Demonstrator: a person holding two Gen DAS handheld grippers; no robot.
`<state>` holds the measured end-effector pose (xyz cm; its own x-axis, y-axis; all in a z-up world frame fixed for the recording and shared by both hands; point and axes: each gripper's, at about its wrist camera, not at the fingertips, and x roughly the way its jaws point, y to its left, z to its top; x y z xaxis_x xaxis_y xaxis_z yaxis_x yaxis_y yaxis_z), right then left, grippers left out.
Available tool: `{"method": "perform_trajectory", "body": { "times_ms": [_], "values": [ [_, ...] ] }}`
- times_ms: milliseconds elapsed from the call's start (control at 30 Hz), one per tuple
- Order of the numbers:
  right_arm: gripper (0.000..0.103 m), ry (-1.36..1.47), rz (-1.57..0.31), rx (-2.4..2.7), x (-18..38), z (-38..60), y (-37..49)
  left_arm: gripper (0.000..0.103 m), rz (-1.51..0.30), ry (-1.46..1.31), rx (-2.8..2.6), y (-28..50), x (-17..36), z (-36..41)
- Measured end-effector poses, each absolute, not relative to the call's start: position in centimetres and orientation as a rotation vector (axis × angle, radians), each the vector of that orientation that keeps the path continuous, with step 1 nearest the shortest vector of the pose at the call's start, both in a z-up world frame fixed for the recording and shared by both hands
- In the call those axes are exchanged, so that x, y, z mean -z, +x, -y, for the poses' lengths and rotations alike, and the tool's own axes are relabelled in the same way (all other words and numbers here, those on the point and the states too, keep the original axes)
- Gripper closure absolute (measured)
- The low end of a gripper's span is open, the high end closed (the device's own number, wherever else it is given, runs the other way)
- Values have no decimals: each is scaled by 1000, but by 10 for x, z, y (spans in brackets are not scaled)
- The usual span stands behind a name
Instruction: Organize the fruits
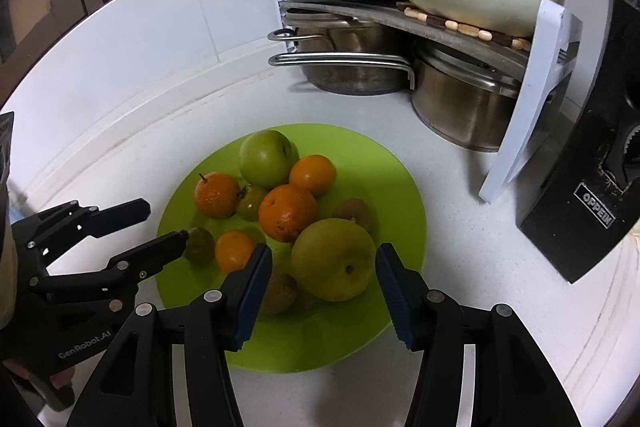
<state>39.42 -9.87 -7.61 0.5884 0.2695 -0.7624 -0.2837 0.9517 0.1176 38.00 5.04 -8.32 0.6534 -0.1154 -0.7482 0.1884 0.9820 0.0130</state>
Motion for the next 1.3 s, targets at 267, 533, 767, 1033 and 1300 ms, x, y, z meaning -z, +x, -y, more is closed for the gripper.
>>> {"method": "perform_trajectory", "body": {
  "times_ms": [267, 533, 767, 1033, 1300],
  "values": [
    [40, 0, -825, -270, 54, 99, 360, 34, -770, 116, 146, 348, 56, -63],
    [30, 24, -752, -175, 34, 97, 303, 19, -701, 102, 176, 305, 31, -83],
    [25, 29, -701, -146, 16, 102, 253, 14, -647, 98, 166, 256, 13, -82],
    [21, -1, -655, -178, -5, 111, 207, 7, -598, 37, 110, 197, 1, -73],
    [18, -18, -608, -191, -25, 122, 151, 1, -549, 15, 80, 137, -11, -58]
  ]
}}
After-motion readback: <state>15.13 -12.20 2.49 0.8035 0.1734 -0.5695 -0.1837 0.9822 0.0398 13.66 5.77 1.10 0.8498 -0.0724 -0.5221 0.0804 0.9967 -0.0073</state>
